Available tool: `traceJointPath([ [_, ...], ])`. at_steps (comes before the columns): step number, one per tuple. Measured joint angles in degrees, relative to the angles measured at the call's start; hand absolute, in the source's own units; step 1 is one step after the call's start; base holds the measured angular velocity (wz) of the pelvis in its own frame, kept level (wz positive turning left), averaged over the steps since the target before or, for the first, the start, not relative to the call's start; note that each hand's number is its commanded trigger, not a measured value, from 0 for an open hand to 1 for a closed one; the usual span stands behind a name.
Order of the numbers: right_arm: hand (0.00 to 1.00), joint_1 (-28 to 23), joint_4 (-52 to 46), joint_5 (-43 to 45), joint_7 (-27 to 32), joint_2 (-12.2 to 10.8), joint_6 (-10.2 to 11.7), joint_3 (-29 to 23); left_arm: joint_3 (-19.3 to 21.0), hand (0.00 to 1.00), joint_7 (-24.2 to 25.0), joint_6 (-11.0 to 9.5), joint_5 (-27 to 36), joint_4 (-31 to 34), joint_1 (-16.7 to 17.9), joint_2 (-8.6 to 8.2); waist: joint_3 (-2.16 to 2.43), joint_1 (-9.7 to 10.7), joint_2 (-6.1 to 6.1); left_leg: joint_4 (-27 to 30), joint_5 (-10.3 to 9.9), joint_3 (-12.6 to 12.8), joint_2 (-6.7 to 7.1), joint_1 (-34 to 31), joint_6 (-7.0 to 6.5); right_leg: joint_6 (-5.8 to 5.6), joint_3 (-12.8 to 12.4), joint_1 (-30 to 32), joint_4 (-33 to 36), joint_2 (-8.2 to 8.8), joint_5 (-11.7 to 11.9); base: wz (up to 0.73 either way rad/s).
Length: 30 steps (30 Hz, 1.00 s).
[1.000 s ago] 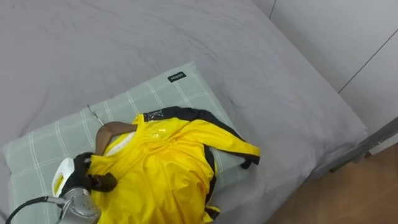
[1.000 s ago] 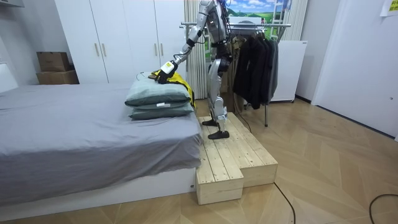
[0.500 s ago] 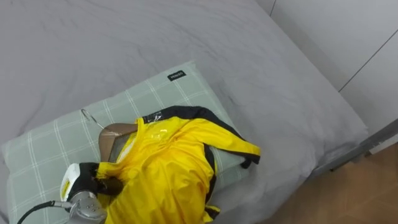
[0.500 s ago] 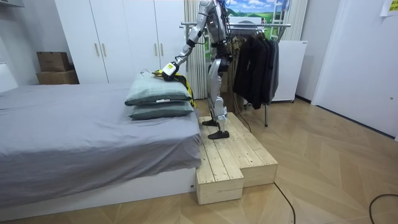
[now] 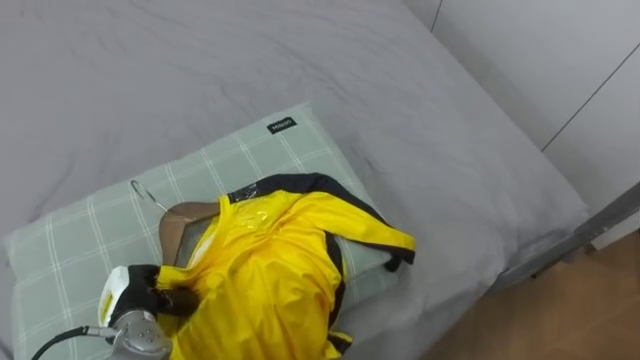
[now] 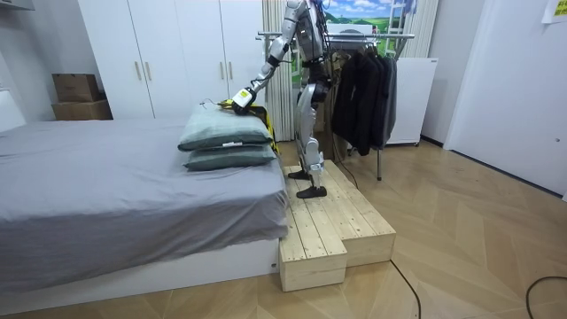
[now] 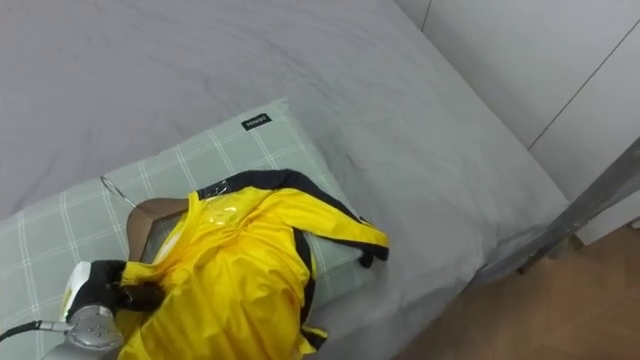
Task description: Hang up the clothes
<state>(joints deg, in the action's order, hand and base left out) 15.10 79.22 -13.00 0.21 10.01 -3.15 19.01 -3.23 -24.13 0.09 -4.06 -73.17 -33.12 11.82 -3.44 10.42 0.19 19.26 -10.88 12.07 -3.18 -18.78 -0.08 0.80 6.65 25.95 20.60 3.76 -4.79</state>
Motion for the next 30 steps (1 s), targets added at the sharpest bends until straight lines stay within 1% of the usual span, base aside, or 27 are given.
traceJointPath([
  [3,0.00,-0.56,0.01,0.02,-0.06,-0.04,0.04,-0.03,-0.32,1.00,-0.03,0.00,0.02,0.00,0.08,-0.04,0.17,-0.05,-0.12,-0.85,0.17,-0.03,0.03,1.63,0.02,-0.12,0.05,-1.75,-0.95,-0.12,0.07,0.00],
  [4,0.00,-0.81,0.08,0.02,-0.12,-0.05,0.04,0.01,-0.61,1.00,-0.13,0.00,0.05,0.01,0.16,-0.03,0.49,-0.01,-0.27,-1.27,0.17,-0.08,0.03,2.45,0.03,-0.15,0.13,-2.48,-1.22,-0.17,0.10,0.00],
  [6,0.00,-1.03,0.69,0.02,-0.44,-0.05,0.13,0.03,-1.61,1.00,-0.22,0.00,-0.03,0.13,0.16,-0.05,0.91,0.06,-0.48,-1.88,0.22,-0.30,0.04,3.68,0.09,-0.17,0.68,-4.02,-1.93,-0.23,0.10,0.05],
  [7,0.00,-1.43,1.06,0.02,-0.83,-0.06,0.41,-0.01,-1.70,1.00,-0.22,0.00,-0.05,0.68,0.16,-0.04,1.46,0.11,-0.45,-2.19,0.24,-0.53,0.04,4.49,0.12,-0.20,0.90,-4.83,-2.20,-0.27,0.09,0.10],
  [9,0.00,-2.52,1.16,0.08,-1.57,0.21,0.97,-0.24,-1.99,1.00,-0.23,-0.17,-0.60,2.32,0.41,0.11,1.78,-0.02,-0.51,-2.95,0.37,-1.11,0.01,5.94,0.27,-0.25,1.30,-6.98,-3.29,-0.39,0.13,0.12],
  [10,0.00,-3.35,1.02,0.10,-1.83,0.46,1.31,-0.48,-2.00,1.00,-0.29,-0.31,-0.60,3.93,1.17,0.35,2.20,-0.05,-0.59,-3.53,0.38,-1.24,-0.02,7.06,0.30,-0.25,1.41,-8.24,-3.90,-0.51,0.13,0.06],
  [11,0.00,-4.02,0.77,0.09,-2.05,0.77,1.41,-0.92,-2.00,1.00,-0.53,-0.41,-0.60,6.17,2.36,0.64,2.38,0.01,-0.75,-4.05,0.40,-1.23,0.00,8.49,0.32,-0.29,1.43,-9.57,-4.32,-0.58,0.11,0.00],
  [12,0.00,-4.47,0.75,0.04,-2.21,0.93,1.64,-1.25,-2.05,1.00,-0.62,-0.42,-0.61,6.98,2.68,0.65,2.45,-0.05,-0.86,-4.36,0.40,-1.23,-0.03,9.15,0.32,-0.33,1.47,-10.40,-4.69,-0.66,0.08,0.00],
  [14,0.00,-6.05,0.66,0.02,-2.64,1.16,2.22,-2.66,-2.29,1.00,-0.71,-0.39,-0.72,10.90,4.17,0.72,2.82,-0.74,-1.38,-6.02,0.41,-1.20,-0.05,11.74,0.36,-0.58,1.51,-12.96,-6.23,-0.97,0.24,0.00],
  [15,0.00,-6.48,0.66,0.02,-2.73,1.22,2.38,-3.05,-2.34,1.00,-0.72,-0.39,-1.24,12.51,4.94,0.72,2.92,-0.92,-1.52,-6.37,0.41,-1.16,-0.02,12.30,0.36,-0.59,1.49,-13.42,-6.32,-0.99,0.24,0.00],
  [16,0.00,-7.35,0.67,-0.06,-2.80,1.29,2.50,-4.01,-2.39,1.00,-0.74,-0.41,-2.49,15.64,6.61,0.70,3.05,-1.20,-1.75,-7.04,0.42,-1.18,0.00,13.53,0.38,-0.66,1.56,-14.66,-6.84,-1.07,0.20,0.00],
  [17,0.00,-8.16,0.68,-0.13,-2.87,1.30,2.49,-4.69,-2.43,1.00,-0.75,-0.39,-3.20,18.11,8.18,0.75,3.15,-1.28,-1.88,-7.68,0.44,-1.22,-0.02,14.97,0.41,-0.76,1.65,-16.01,-7.27,-1.20,0.13,0.00],
  [18,0.00,-8.57,0.64,-0.14,-2.90,1.36,2.54,-4.79,-2.46,1.00,-0.74,-0.37,-3.57,19.27,8.94,0.78,3.18,-1.39,-1.96,-7.95,0.45,-1.28,-0.04,15.64,0.44,-0.78,1.72,-16.69,-7.59,-1.27,0.12,0.04],
  [19,0.00,-9.43,0.35,0.08,-2.96,1.58,2.60,-5.35,-2.50,1.00,-0.73,-0.29,-4.97,22.31,10.92,0.87,3.37,-1.38,-2.27,-8.08,0.44,-1.49,-0.07,16.58,0.47,-0.79,1.98,-17.92,-8.39,-1.37,0.12,0.12],
  [20,0.00,-10.50,-0.18,0.24,-2.96,1.94,2.77,-6.08,-2.67,1.00,-0.68,-0.07,-6.68,26.12,12.86,0.87,3.46,-1.28,-2.59,-8.19,0.41,-1.90,-0.07,17.16,0.51,-0.93,2.41,-18.87,-9.17,-1.39,0.20,0.11],
  [22,0.00,-11.64,-0.81,0.31,-2.94,2.23,2.84,-7.36,-2.78,1.00,-0.67,-0.07,-8.14,31.12,14.82,0.98,3.48,-1.53,-2.85,-8.62,0.41,-2.00,-0.03,17.83,0.51,-0.94,2.57,-19.58,-9.53,-1.39,0.21,0.08],
  [23,0.00,-12.35,-1.27,0.26,-2.95,2.31,2.96,-7.71,-2.77,1.00,-0.67,-0.07,-8.73,33.14,15.52,1.19,3.46,-1.57,-2.93,-8.87,0.41,-2.22,-0.03,18.63,0.51,-0.97,2.79,-20.47,-9.99,-1.42,0.22,0.07],
  [24,0.00,-12.64,-1.33,0.26,-2.96,2.31,3.04,-8.11,-2.77,1.00,-0.67,-0.08,-9.17,33.78,15.76,1.31,3.44,-1.65,-2.96,-9.06,0.41,-2.51,-0.04,19.13,0.51,-1.01,2.93,-21.04,-10.13,-1.45,0.19,0.05],
  [26,0.00,-13.53,-1.67,0.65,-2.94,2.35,3.07,-9.78,-2.75,1.00,-0.67,-0.12,-9.55,37.14,17.35,2.00,3.41,-1.60,-3.01,-9.85,0.30,-2.58,-0.01,21.37,0.68,-1.30,2.94,-22.95,-10.17,-1.54,-0.32,0.00],
  [30,0.00,-14.09,-1.65,2.10,-2.83,2.38,3.06,-11.63,-2.74,1.00,-0.69,-0.48,-9.79,40.34,18.06,2.69,3.29,-1.82,-2.81,-10.64,0.27,-2.00,0.02,23.25,0.72,-1.34,2.80,-24.14,-9.73,-1.55,-0.80,-0.02],
])
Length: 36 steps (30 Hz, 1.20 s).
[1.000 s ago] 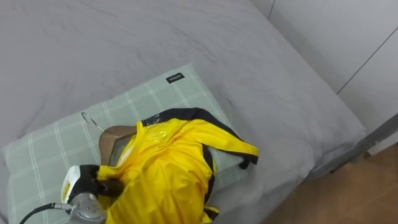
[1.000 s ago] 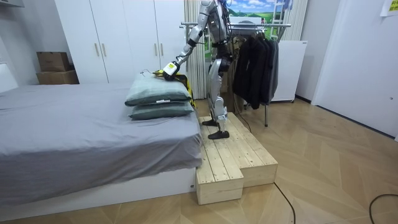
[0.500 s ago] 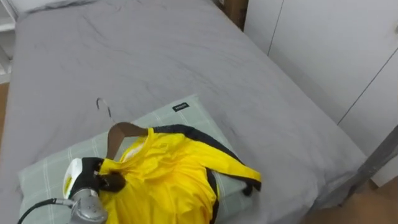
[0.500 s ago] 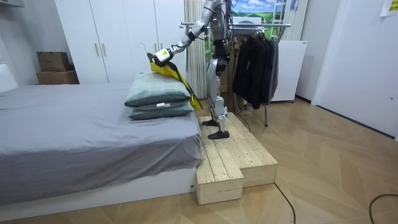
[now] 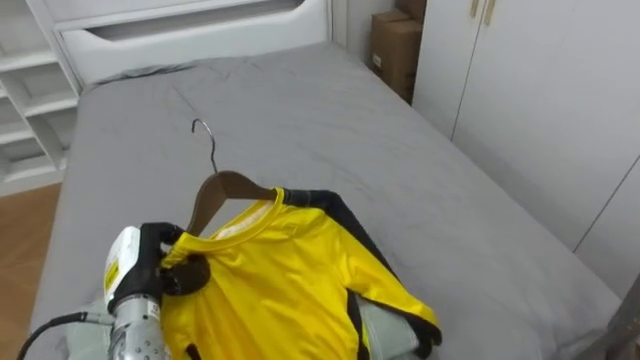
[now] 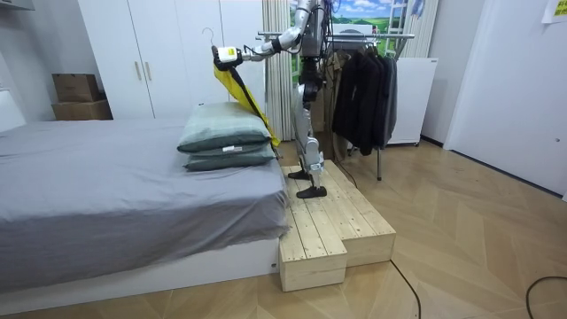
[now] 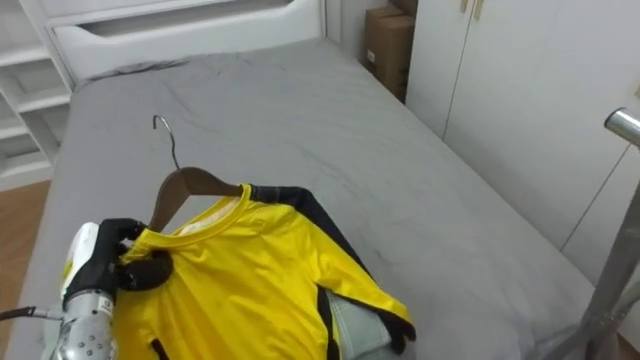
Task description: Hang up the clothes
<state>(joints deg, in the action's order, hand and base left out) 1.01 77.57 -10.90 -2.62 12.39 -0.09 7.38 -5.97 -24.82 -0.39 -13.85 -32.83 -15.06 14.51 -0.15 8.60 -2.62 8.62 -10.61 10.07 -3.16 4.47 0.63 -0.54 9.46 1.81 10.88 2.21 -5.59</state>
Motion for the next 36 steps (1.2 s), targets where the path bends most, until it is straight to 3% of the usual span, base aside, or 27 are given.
traceJointPath([
  [6,0.00,-0.23,0.17,4.33,2.41,0.86,-0.01,-4.12,0.13,1.00,-0.45,-0.10,-1.94,3.22,1.84,0.40,-0.12,0.36,0.21,-0.03,-0.05,0.18,-0.09,0.40,0.08,-0.09,-0.04,-0.38,-0.05,-0.16,-0.18,-0.01],
  [12,0.00,-1.39,-2.41,15.38,7.83,2.53,-0.86,-6.67,-0.03,1.00,-0.57,-0.09,-1.65,7.28,3.67,0.89,-0.20,0.56,0.49,-0.03,-0.06,-0.49,-0.09,0.53,0.10,-0.09,0.11,-0.76,-0.16,-0.10,-0.32,0.03],
  [16,0.00,-1.67,-10.78,26.03,14.15,3.08,-1.05,-10.00,-0.02,1.00,-1.05,-0.09,-2.08,11.78,5.56,2.43,-0.28,0.38,0.98,-0.27,-0.06,-0.11,-0.12,1.03,0.10,-0.09,-0.11,-0.87,-0.03,-0.25,-0.36,-0.04],
  [22,0.00,-3.09,-29.58,38.57,22.11,3.11,-0.69,-11.33,-0.05,1.00,-0.77,-0.02,-2.16,13.82,6.74,2.48,-0.14,-1.20,1.40,-0.33,-0.06,0.70,-0.12,2.18,0.10,-0.06,-0.87,-1.50,0.15,-0.37,-0.33,-0.07],
  [26,0.00,-4.06,-42.90,46.91,24.71,2.38,-0.06,-11.32,0.04,1.00,0.49,-0.01,-2.10,18.19,10.34,2.48,0.22,-1.31,1.83,-0.34,-0.10,0.71,-0.12,2.89,0.15,-0.07,-1.30,-2.04,-0.01,-0.41,-0.33,0.00],
  [29,0.00,-5.05,-52.23,50.18,26.46,2.32,0.28,-11.02,0.02,1.00,0.79,0.00,-2.06,19.26,11.01,2.47,0.26,-1.62,1.88,-0.45,-0.11,0.66,-0.11,3.10,0.16,-0.08,-1.33,-2.33,-0.02,-0.40,-0.32,0.00],
  [36,0.00,-5.76,-63.26,52.19,28.81,2.35,-0.18,-9.78,-0.10,1.00,0.85,0.13,-2.12,19.50,11.03,2.16,0.42,-3.32,1.58,-0.90,-0.24,1.10,-0.25,4.28,0.34,-0.06,-1.61,-2.98,0.01,-0.68,-0.31,-0.04],
])
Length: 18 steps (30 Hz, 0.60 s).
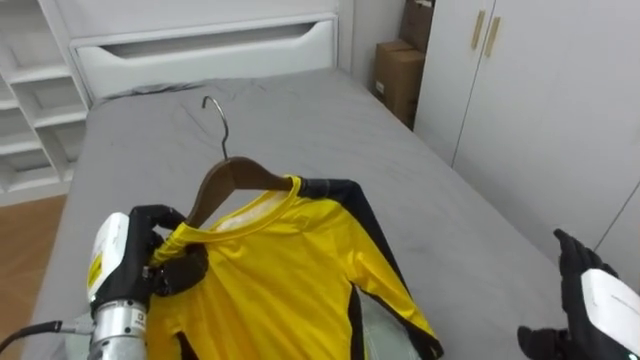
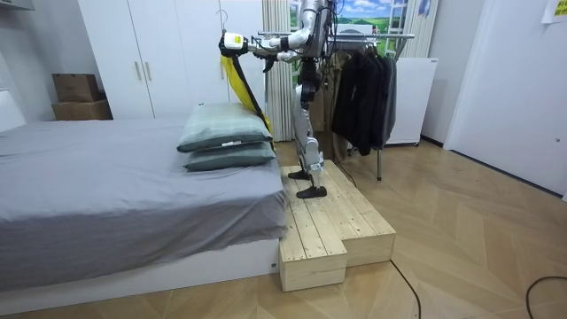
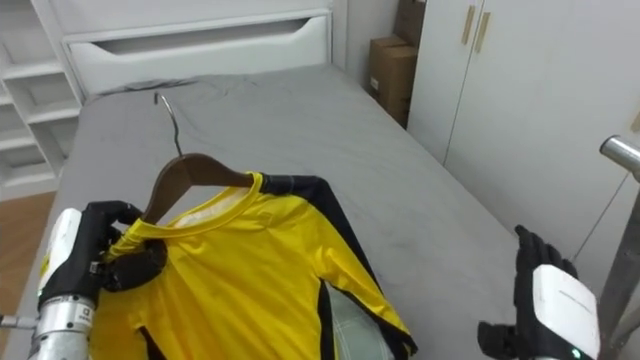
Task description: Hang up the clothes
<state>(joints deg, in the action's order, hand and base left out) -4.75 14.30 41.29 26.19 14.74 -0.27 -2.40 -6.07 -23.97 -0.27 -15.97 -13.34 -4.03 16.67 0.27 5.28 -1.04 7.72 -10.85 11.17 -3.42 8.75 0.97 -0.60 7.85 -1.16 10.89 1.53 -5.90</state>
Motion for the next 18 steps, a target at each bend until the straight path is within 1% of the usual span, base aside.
traceJointPath([
  [2,0.00,-0.11,-3.92,0.19,-0.01,-0.01,-0.13,1.58,-0.54,1.00,0.49,0.19,-0.01,0.19,0.01,-0.36,0.06,-0.47,-0.16,0.03,0.00,0.02,-0.02,-0.02,0.00,0.00,-0.01,-0.03,0.02,-0.01,0.00,0.00],
  [5,0.00,-0.07,-6.94,1.10,-0.07,0.11,-0.09,3.31,-1.08,1.00,2.25,0.47,-0.02,2.05,0.13,-0.39,0.06,-1.07,-0.16,0.03,0.00,0.04,-0.04,0.03,0.00,0.00,-0.06,-0.14,0.06,0.00,0.00,0.00],
  [8,0.00,-0.05,-7.30,1.52,-0.19,0.13,0.15,5.17,-1.15,1.00,2.49,0.47,0.12,3.13,0.32,-0.39,-0.01,-1.28,-0.15,-0.13,-0.01,0.20,-0.04,0.78,0.02,-0.01,-0.15,-0.90,-0.04,0.00,-0.03,0.00],
  [11,0.00,-0.01,-8.03,1.52,-0.60,0.13,0.15,5.76,-1.14,1.00,2.97,0.46,0.08,3.49,0.43,-0.40,-0.05,-1.68,-0.10,-0.24,-0.09,0.35,-0.02,0.93,0.03,-0.03,-0.25,-0.98,-0.02,-0.01,-0.10,0.00],
  [18,0.00,0.47,-8.16,1.51,-0.76,0.87,0.15,6.08,-1.76,1.00,3.36,0.46,0.09,3.71,0.43,-0.40,-0.61,-2.69,0.25,-0.34,-0.11,0.41,-0.05,0.81,0.06,-0.04,0.01,-0.79,-0.18,-0.07,-0.10,0.00],
])
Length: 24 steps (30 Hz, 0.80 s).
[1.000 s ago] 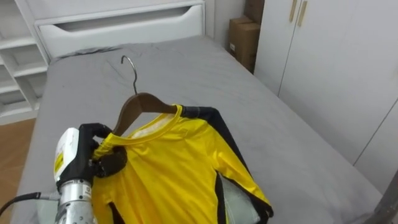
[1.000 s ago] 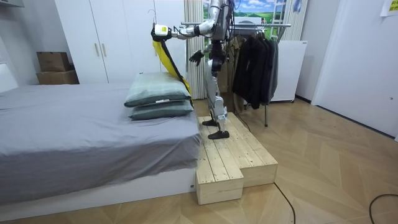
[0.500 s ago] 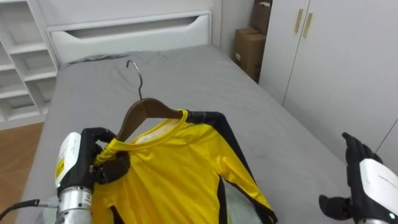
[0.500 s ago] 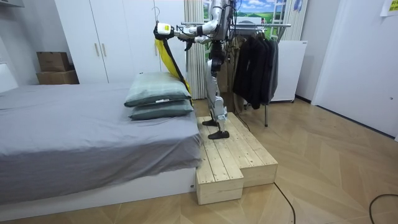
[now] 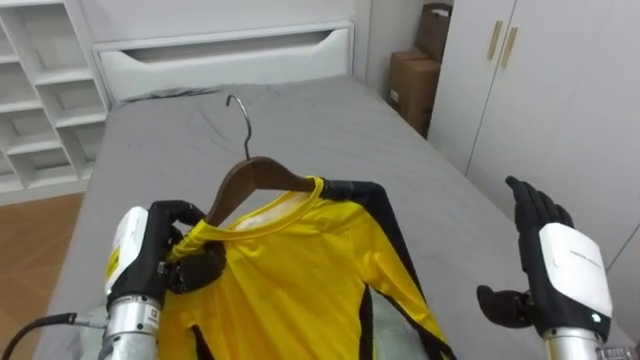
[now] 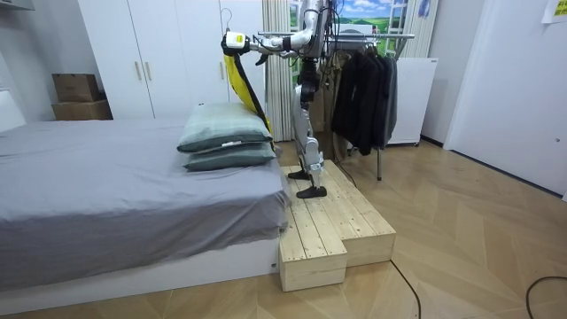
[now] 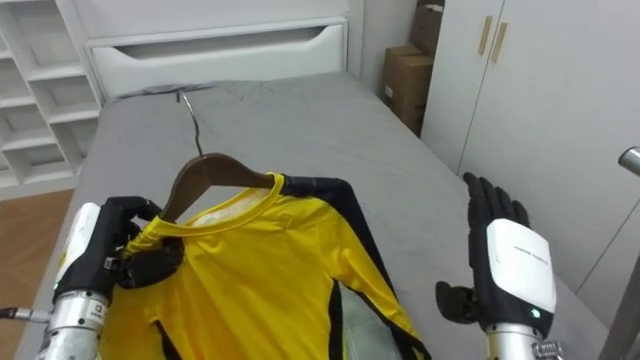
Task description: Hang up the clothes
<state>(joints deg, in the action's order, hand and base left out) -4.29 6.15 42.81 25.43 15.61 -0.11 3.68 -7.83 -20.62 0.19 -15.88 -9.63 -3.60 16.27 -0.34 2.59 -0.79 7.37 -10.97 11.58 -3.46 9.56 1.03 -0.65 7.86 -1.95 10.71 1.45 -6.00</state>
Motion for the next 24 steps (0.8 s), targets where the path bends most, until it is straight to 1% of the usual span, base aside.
traceJointPath([
  [2,0.00,0.04,-0.12,-0.01,-0.07,0.56,-0.01,1.13,-0.73,1.00,0.00,0.00,0.05,0.78,0.00,0.05,-0.06,-0.28,0.08,-0.03,0.00,-0.03,0.00,-0.11,0.01,0.00,0.09,0.10,-0.02,0.00,-0.01,0.00],
  [4,0.00,0.50,-0.63,0.02,-0.55,0.63,0.00,2.05,-1.39,1.00,0.00,0.00,0.05,2.23,0.00,0.15,-0.04,-0.51,0.11,-0.03,-0.01,-0.01,0.01,-0.60,0.01,0.00,0.06,0.65,0.03,0.01,-0.01,0.00],
  [10,0.00,0.90,-4.26,0.64,-2.00,1.13,0.03,2.34,-1.62,1.00,2.34,-0.02,0.00,5.86,0.00,0.25,0.00,-1.51,0.25,0.04,0.00,-0.01,0.00,-1.10,0.00,0.02,0.16,1.04,-0.02,0.04,-0.01,0.00],
  [16,0.00,1.49,-4.83,0.75,-2.38,1.28,0.85,2.92,-1.59,1.00,4.12,-0.02,0.00,5.97,0.00,0.31,0.11,-2.28,0.96,0.07,0.00,0.04,0.02,-0.98,0.00,0.02,0.13,0.94,-0.05,0.05,-0.02,0.00],
  [19,0.00,1.50,-4.83,0.75,-2.52,1.35,1.36,3.04,-1.55,1.00,5.05,-0.03,0.00,5.97,0.00,0.31,0.14,-2.70,1.02,0.08,0.00,0.03,0.03,-0.96,0.00,0.02,0.15,0.90,-0.04,0.06,-0.02,0.00],
  [24,0.00,2.88,-4.83,1.74,-2.61,1.45,1.39,4.11,-1.53,1.00,5.89,-0.02,-0.04,6.33,0.00,0.37,0.13,-2.93,1.08,0.06,-0.01,-0.08,0.00,-1.15,0.01,-0.02,0.31,0.99,-0.04,0.06,-0.04,0.00],
])
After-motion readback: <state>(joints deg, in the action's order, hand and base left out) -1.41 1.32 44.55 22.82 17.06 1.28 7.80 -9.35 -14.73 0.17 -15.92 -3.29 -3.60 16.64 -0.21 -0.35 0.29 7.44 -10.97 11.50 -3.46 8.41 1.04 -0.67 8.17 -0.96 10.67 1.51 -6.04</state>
